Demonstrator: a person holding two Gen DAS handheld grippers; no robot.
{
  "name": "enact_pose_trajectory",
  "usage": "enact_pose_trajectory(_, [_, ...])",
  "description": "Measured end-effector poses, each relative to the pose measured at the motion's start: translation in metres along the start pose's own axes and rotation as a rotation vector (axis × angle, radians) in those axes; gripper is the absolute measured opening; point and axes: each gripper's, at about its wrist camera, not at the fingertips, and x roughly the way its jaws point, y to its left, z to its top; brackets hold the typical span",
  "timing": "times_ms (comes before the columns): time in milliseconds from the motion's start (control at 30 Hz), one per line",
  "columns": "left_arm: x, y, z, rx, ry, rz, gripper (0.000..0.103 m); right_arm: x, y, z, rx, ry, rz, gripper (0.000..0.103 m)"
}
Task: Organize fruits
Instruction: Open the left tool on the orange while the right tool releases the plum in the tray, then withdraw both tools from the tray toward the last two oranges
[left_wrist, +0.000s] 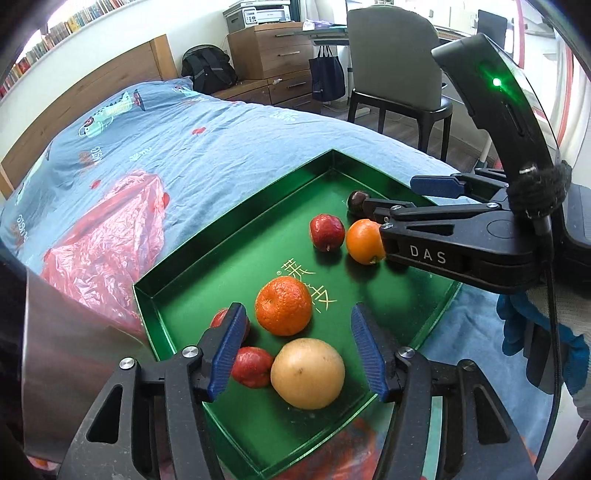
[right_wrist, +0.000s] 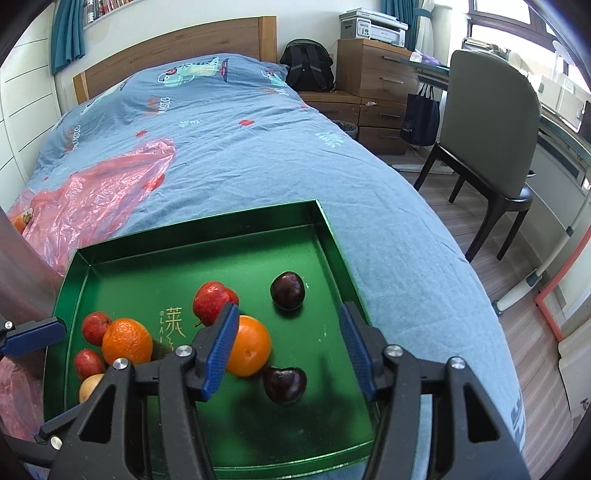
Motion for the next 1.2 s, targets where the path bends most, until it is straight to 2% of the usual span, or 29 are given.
enact_pose_trajectory(233, [-0.049,0.004,-0.023,-0.022,-0.040,-0.009,0.056,-0.045,0.019,-0.019,-0.029,-0.029,0.028,0.066])
enact_pose_trajectory(400, [-0.083,0.013,-0.043,-0.059,-0.069,0.014,0.056,-0.079,0.039,-0.037,-0.035,-0.052,0.072,0.068])
enact_pose_trajectory(567, [-0.119,0.021,-0.064,-0.073,-0.112,0.062,0.056,-0.112,0.062,-0.059,-0.051,-0.060,0.115,0.069])
enact_pose_trajectory(700, [-0.145,0.034,-0.080,-0.107,-0.145,0.102,0.061,-0.135,0.083,-0.078,-0.058,-0.062,0.156,0.072])
enact_pose_trajectory(967, [-0.182,0.060,-0.114,-0.150,-0.175,0.209,0.061,-0.169,0.127,-0.117,-0.102,-0.051,0.209,0.074])
enact_pose_trajectory(1200, [-0.205,0.089,-0.155,-0.208,-0.172,0.298,0.065,-0.191,0.153,-0.136,-0.118,-0.057,0.240,0.074])
